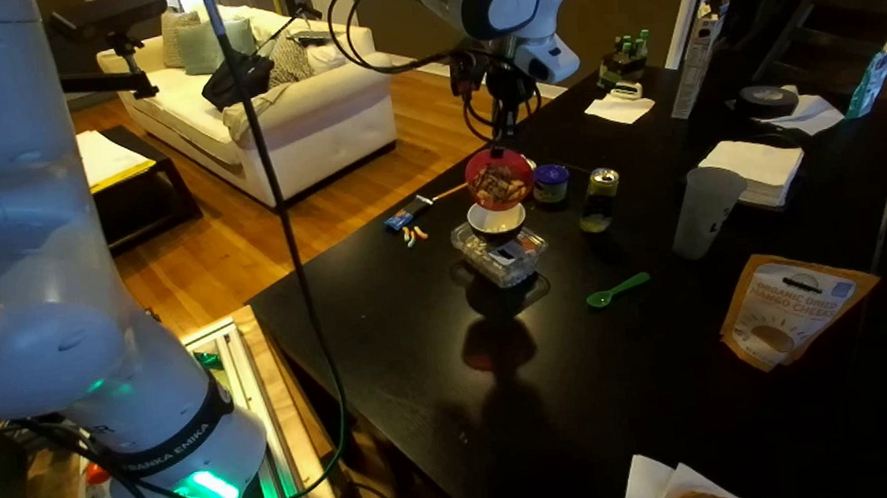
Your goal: Pour the contents of the orange bowl into the ceramic bowl
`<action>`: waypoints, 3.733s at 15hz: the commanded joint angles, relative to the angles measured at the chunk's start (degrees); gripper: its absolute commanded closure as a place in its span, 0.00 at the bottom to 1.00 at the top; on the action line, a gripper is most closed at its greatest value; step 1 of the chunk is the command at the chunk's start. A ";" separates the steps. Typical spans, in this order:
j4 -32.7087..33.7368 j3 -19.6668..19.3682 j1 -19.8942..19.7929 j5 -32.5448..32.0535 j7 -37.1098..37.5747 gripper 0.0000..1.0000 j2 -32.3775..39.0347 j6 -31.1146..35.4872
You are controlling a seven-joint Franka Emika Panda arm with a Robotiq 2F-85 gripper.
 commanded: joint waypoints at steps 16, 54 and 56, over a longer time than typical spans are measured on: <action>1.83 4.77 -5.79 19.45 -27.01 0.99 3.62 -1.04; 6.58 -0.50 -14.66 47.72 -53.17 0.99 14.13 -26.84; 6.74 -0.63 -15.14 48.70 -54.16 0.99 14.64 -27.83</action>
